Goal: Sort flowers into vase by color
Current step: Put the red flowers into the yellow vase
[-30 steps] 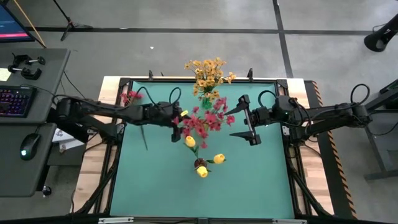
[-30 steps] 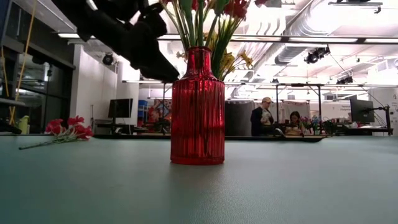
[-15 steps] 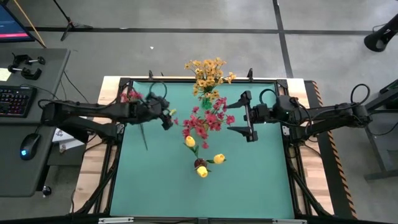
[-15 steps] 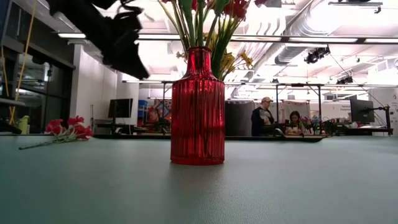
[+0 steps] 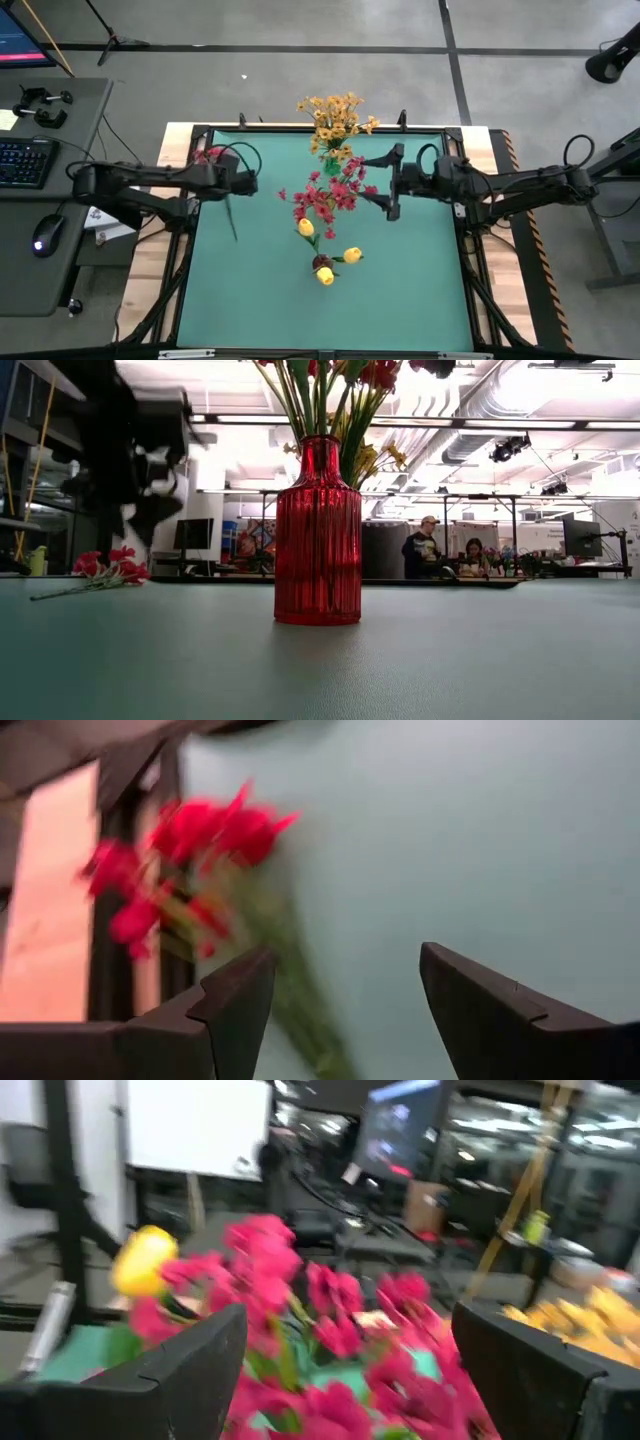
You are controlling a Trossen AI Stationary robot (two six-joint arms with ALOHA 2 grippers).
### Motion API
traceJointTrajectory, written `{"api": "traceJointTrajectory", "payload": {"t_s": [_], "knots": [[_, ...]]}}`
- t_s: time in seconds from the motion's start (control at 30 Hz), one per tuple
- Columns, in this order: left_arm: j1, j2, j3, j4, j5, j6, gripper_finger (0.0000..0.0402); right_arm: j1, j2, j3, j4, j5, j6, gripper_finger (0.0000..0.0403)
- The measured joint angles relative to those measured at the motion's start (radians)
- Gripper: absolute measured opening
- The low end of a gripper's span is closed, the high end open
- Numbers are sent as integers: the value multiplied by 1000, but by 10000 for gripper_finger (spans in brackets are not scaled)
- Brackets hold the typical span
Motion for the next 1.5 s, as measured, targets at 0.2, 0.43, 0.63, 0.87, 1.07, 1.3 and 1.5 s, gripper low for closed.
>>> {"api": "traceJointTrajectory", "payload": {"t_s": [0.2, 0.43, 0.63, 0.87, 1.07, 1.3, 1.5], "knots": [[63, 92, -64, 2, 22, -155, 239, 0, 33, 0, -25, 87, 23, 342], [63, 172, -143, 80, 42, -323, 239, 0, 77, 0, -25, 90, 24, 342], [69, 213, -166, 173, 22, -328, 238, 0, 85, 0, -28, 91, 25, 342], [68, 238, -166, 177, 60, -335, 173, 0, 85, 0, -32, 92, 25, 342], [47, 238, -166, 195, 84, -280, 43, 0, 85, 0, -33, 92, 25, 342], [-17, 217, -136, 276, 15, -140, 15, 0, 85, 0, -35, 92, 26, 342], [-103, 68, -3, 334, -158, 112, 4, 0, 85, 0, -38, 92, 52, 342]]}}
